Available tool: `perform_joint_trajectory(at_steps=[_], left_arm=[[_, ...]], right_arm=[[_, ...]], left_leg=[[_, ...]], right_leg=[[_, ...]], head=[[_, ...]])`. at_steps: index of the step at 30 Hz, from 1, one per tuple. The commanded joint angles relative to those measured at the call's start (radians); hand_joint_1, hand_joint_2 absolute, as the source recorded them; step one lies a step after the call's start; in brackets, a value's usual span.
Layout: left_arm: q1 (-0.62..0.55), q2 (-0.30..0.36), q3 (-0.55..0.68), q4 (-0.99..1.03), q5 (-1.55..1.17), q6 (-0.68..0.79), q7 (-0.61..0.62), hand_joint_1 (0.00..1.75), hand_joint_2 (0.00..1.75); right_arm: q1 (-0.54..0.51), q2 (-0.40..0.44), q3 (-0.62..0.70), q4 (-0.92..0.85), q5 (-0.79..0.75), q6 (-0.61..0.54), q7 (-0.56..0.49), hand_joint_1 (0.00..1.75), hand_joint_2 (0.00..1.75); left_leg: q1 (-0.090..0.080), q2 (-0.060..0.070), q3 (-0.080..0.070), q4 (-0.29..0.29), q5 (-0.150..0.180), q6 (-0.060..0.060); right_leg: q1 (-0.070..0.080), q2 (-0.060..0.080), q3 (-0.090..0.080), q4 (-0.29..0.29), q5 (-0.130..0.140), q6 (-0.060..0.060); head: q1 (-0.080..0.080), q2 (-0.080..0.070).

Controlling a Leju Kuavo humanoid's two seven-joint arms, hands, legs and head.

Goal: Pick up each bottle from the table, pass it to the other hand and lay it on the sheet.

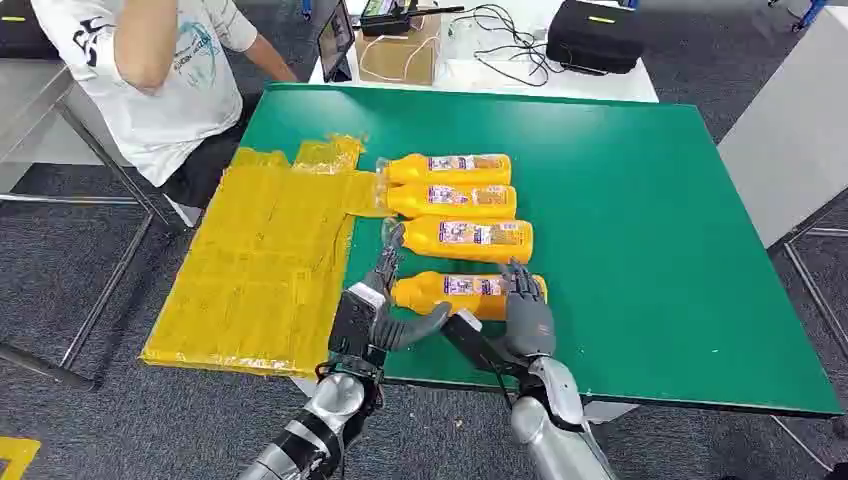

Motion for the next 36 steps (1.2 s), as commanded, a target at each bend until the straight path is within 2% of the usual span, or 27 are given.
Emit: perform_joint_trajectory(at_steps=[1,4,10,11,12,13,14,19,24,27,30,35,36], left_arm=[[0.000,-0.009,-0.003,0.007,0.004,-0.015,0.009,0.00,1.75],[0.000,-0.009,-0.003,0.007,0.004,-0.015,0.009,0.00,1.75],[-0.004,-0.010,0.006,0.009,-0.003,-0.037,0.015,0.00,1.75],[-0.005,-0.010,0.008,0.010,-0.003,-0.040,0.015,0.00,1.75],[-0.007,-0.010,0.010,0.013,-0.004,-0.043,0.015,0.00,1.75],[-0.008,-0.010,0.011,0.013,-0.004,-0.044,0.015,0.00,1.75],[-0.010,-0.010,0.013,0.015,-0.004,-0.046,0.015,0.00,1.75],[-0.020,-0.010,0.029,0.044,-0.009,-0.053,0.011,0.00,1.75],[-0.057,-0.004,0.059,0.110,-0.032,-0.033,-0.007,0.00,1.75],[-0.071,0.009,0.077,0.122,-0.051,-0.006,-0.016,0.00,1.75],[-0.084,0.035,0.110,0.126,-0.078,0.038,-0.013,0.00,1.75],[-0.107,0.064,0.159,0.146,-0.123,0.073,-0.013,0.00,1.75],[-0.111,0.067,0.176,0.151,-0.136,0.089,-0.011,0.00,1.75]], right_arm=[[-0.091,-0.038,0.064,0.194,0.038,0.095,0.076,0.00,1.75],[-0.091,-0.038,0.064,0.194,0.038,0.095,0.076,0.00,1.75],[-0.133,-0.060,0.119,0.315,0.088,0.208,0.129,0.00,1.75],[-0.140,-0.063,0.126,0.335,0.089,0.230,0.130,0.19,1.75],[-0.147,-0.066,0.139,0.353,0.097,0.243,0.132,1.01,1.75],[-0.146,-0.067,0.140,0.359,0.097,0.246,0.132,1.45,1.75],[-0.151,-0.067,0.145,0.368,0.098,0.254,0.131,1.71,1.75],[-0.166,-0.070,0.161,0.410,0.087,0.308,0.114,1.75,1.75],[-0.176,-0.080,0.147,0.423,0.007,0.357,0.041,1.75,1.75],[-0.168,-0.075,0.128,0.400,-0.038,0.345,0.001,1.75,1.75],[-0.144,-0.056,0.089,0.320,-0.102,0.292,-0.036,1.75,1.75],[-0.095,-0.035,0.029,0.157,-0.239,0.270,-0.100,1.75,1.75],[-0.068,-0.019,0.003,0.094,-0.282,0.234,-0.124,1.75,1.75]], left_leg=[[0.001,0.001,0.004,0.000,-0.002,-0.001],[0.001,0.000,0.004,-0.001,-0.001,-0.001],[0.001,0.000,0.007,-0.001,-0.001,-0.001],[0.001,-0.001,0.009,-0.001,-0.002,-0.001],[0.002,-0.001,0.011,0.000,-0.002,-0.001],[0.002,-0.001,0.012,-0.001,-0.002,-0.001],[0.001,-0.001,0.012,-0.001,-0.001,-0.001],[0.003,-0.002,0.019,-0.001,-0.003,-0.001],[0.002,-0.002,0.025,-0.002,-0.002,-0.001],[0.001,-0.001,0.028,-0.002,-0.003,0.000],[0.003,0.002,0.028,-0.003,-0.003,-0.002],[0.003,0.004,0.030,-0.002,-0.004,-0.002],[0.002,0.004,0.030,-0.002,-0.004,-0.002]], right_leg=[[0.001,0.000,0.004,-0.001,-0.001,-0.001],[0.001,-0.001,0.005,-0.001,-0.001,-0.001],[0.001,-0.001,0.007,-0.002,-0.001,-0.001],[0.002,-0.001,0.009,-0.002,-0.002,-0.002],[0.002,-0.002,0.012,-0.002,-0.002,-0.002],[0.002,-0.002,0.012,-0.003,-0.002,-0.002],[0.001,-0.002,0.012,-0.002,-0.001,-0.001],[0.003,-0.003,0.019,-0.004,-0.002,-0.002],[0.002,-0.003,0.025,-0.005,-0.001,-0.002],[0.002,-0.002,0.027,-0.004,-0.001,-0.001],[0.003,0.000,0.027,-0.005,0.000,-0.003],[0.003,0.004,0.028,-0.004,0.000,-0.004],[0.003,0.004,0.028,-0.004,0.000,-0.003]], head=[[0.000,0.000],[0.000,0.000],[0.000,0.000],[0.000,0.000],[0.000,0.000],[0.000,0.000],[0.000,0.000],[0.000,0.000],[0.000,0.000],[0.000,0.000],[0.000,0.000],[0.000,0.000],[0.000,0.000]])
